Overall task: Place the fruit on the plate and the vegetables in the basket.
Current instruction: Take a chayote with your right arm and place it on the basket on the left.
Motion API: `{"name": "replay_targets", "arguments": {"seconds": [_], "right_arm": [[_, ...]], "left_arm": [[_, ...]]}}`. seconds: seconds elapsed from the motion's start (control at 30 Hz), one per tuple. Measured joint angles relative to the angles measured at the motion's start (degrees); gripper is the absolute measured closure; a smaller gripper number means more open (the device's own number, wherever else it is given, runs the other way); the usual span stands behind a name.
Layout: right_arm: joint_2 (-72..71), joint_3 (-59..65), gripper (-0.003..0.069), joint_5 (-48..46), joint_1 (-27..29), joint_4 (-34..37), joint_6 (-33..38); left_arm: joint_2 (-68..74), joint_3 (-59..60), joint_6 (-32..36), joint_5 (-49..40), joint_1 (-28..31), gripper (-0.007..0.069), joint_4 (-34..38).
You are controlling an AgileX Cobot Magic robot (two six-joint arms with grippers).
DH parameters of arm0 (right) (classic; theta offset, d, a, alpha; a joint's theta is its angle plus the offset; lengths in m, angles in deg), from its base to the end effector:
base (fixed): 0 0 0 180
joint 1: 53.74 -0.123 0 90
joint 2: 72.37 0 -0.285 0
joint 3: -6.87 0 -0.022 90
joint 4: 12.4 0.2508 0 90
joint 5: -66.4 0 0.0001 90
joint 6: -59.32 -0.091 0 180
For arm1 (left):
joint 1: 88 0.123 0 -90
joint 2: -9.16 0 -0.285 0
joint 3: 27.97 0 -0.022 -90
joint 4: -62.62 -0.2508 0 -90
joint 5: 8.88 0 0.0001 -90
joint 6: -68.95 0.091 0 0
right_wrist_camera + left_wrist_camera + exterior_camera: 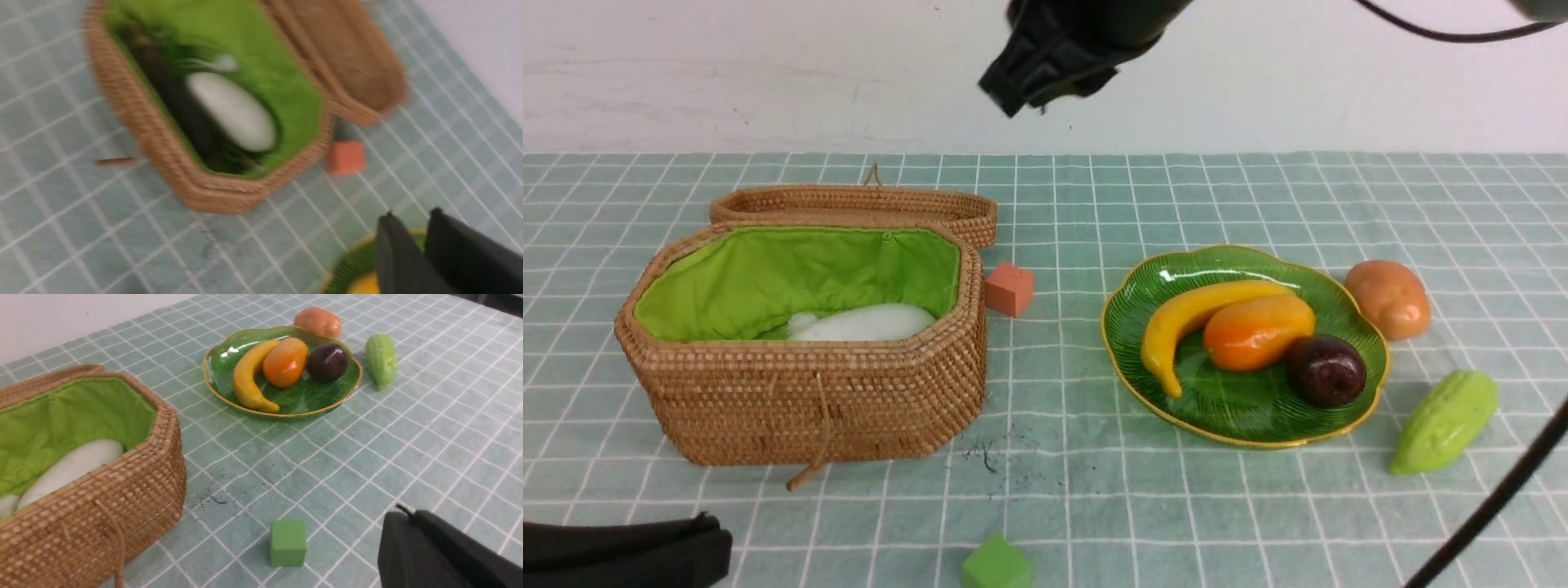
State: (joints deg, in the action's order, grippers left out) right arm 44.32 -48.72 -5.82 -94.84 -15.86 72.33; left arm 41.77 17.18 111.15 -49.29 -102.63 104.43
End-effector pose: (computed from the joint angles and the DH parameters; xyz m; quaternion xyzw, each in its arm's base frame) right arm 0.3071 0.2610 0.4557 -0.4148 0.8187 0.0670 0.3915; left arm 0.0649 -0.0576 0.3229 0.2809 0.7593 -0.2139 0.5467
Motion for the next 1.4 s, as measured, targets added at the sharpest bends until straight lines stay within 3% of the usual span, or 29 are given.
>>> {"name": "replay_targets", "arguments": {"seconds": [0.03,0.17,0.23,0.3,0.37,0.4,0.43,0.47,0.53,0.57,0.63,0.7,0.87,1.1,1.23,1.3,1.4], "right_arm": [[-1.84,2.08,0.0650,-0.05,0.02,-3.82,-4.49],[-7.85,10.69,0.0671,0.12,2.46,-10.07,-13.55],[-11.98,17.83,0.0666,0.56,6.42,-11.42,-18.32],[-16.83,29.50,0.0641,0.63,15.12,-11.03,-23.22],[-18.10,34.91,0.0620,0.63,19.79,-10.09,-25.77],[-18.56,41.59,0.0582,0.90,26.11,-7.75,-28.68],[-18.56,43.12,0.0561,1.48,27.63,-7.03,-29.84],[-17.75,48.56,0.0494,4.20,33.29,-3.42,-32.45],[-15.82,53.41,0.0401,9.33,39.30,1.05,-33.38],[-15.59,53.80,0.0379,9.94,39.83,1.46,-33.38],[-12.01,57.29,0.0237,17.71,45.41,6.00,-31.98],[-8.74,57.92,0.0144,21.59,48.26,9.17,-29.99],[-2.38,58.10,0.0036,27.34,50.78,17.36,-24.35],[3.09,58.10,0.0073,29.64,50.78,22.97,-20.96],[3.96,57.85,0.0139,29.43,50.78,23.14,-19.23],[4.11,57.78,0.0210,29.04,50.78,23.09,-16.75],[3.65,57.78,0.0211,27.81,50.78,23.36,-14.36]], "left_arm": [[0.00,0.00,0.80,-0.63,0.00,0.0638,1.18],[0.00,0.00,1.37,-1.46,0.00,0.0638,1.75],[0.00,0.00,1.42,-1.48,0.00,0.0638,2.04],[0.00,0.00,1.42,-1.55,0.00,0.0638,2.20],[0.00,0.00,1.42,-1.54,0.00,0.0638,2.26],[0.00,0.00,1.42,-1.54,0.00,0.0638,2.26],[0.00,0.00,1.42,-1.54,0.00,0.0638,2.26],[0.00,0.00,1.54,-1.36,0.00,0.0638,2.26],[0.00,0.00,1.54,-1.03,0.00,0.0638,2.37],[0.00,0.00,1.54,-1.03,0.00,0.0638,2.37],[0.00,0.00,1.54,-0.45,0.00,0.0638,2.49],[0.00,0.00,1.54,-0.07,0.00,0.0638,2.48],[0.00,0.00,1.54,0.44,0.00,0.0638,2.48],[0.00,0.00,1.54,0.50,0.00,0.0637,2.54],[0.00,0.00,1.54,0.50,0.00,0.0636,2.54],[0.00,0.00,1.54,0.50,0.00,0.0636,2.54],[0.00,0.00,1.54,0.50,0.00,0.0634,2.54]]}}
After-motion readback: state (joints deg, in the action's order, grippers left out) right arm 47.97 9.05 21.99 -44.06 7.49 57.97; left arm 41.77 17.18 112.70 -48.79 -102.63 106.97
